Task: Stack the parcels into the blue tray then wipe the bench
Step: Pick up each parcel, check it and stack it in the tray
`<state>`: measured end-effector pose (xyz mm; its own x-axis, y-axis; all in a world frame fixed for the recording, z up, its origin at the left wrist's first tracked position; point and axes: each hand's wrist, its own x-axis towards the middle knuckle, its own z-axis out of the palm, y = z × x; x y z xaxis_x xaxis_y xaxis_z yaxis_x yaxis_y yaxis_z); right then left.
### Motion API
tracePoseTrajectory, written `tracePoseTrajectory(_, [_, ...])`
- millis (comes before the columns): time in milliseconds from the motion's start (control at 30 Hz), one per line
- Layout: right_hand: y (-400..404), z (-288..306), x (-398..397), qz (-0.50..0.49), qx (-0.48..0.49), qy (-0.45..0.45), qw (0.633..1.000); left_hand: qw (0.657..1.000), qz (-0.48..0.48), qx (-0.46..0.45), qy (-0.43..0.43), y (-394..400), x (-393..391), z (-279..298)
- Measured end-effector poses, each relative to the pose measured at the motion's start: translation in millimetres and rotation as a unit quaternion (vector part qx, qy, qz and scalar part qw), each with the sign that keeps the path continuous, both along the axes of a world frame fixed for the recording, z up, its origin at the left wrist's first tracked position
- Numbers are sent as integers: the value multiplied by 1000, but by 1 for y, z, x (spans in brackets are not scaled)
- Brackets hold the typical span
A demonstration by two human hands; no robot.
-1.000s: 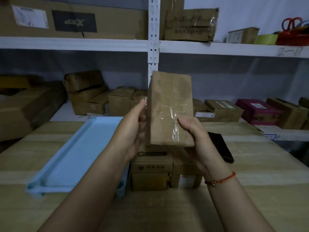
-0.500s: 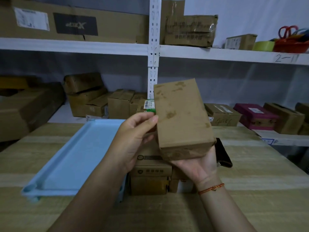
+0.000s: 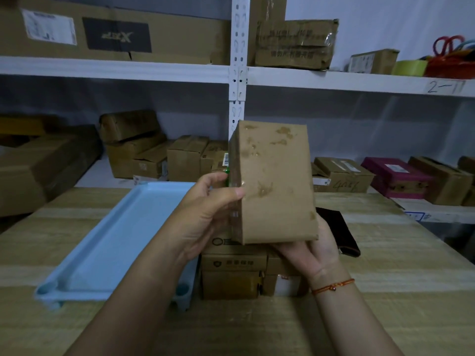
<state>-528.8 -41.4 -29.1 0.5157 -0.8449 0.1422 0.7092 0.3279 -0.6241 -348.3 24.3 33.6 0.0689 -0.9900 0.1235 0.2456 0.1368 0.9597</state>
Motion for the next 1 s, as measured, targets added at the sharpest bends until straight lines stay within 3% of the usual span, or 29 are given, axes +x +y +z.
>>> tracePoseTrajectory(100, [-1, 8, -1, -123, -22, 95, 988, 992, 59, -41, -106, -7, 8, -7])
tracePoseTrajectory(200, [2, 18, -3, -212, -103, 149, 960, 964, 85, -80, -238, -11, 13, -14])
tracePoseTrajectory(367, [6, 26, -1, -254, -207, 255, 910, 918, 105, -113, -365, -15, 17, -19])
tracePoseTrajectory(733, [19, 26, 3, -265, -236, 231, 906, 868, 138, -149, -453, -7, 17, -22])
tracePoseTrajectory(1000, [25, 26, 2, -271, -203, 218, 915, 842, 155, -173, -486, 6, 13, -18])
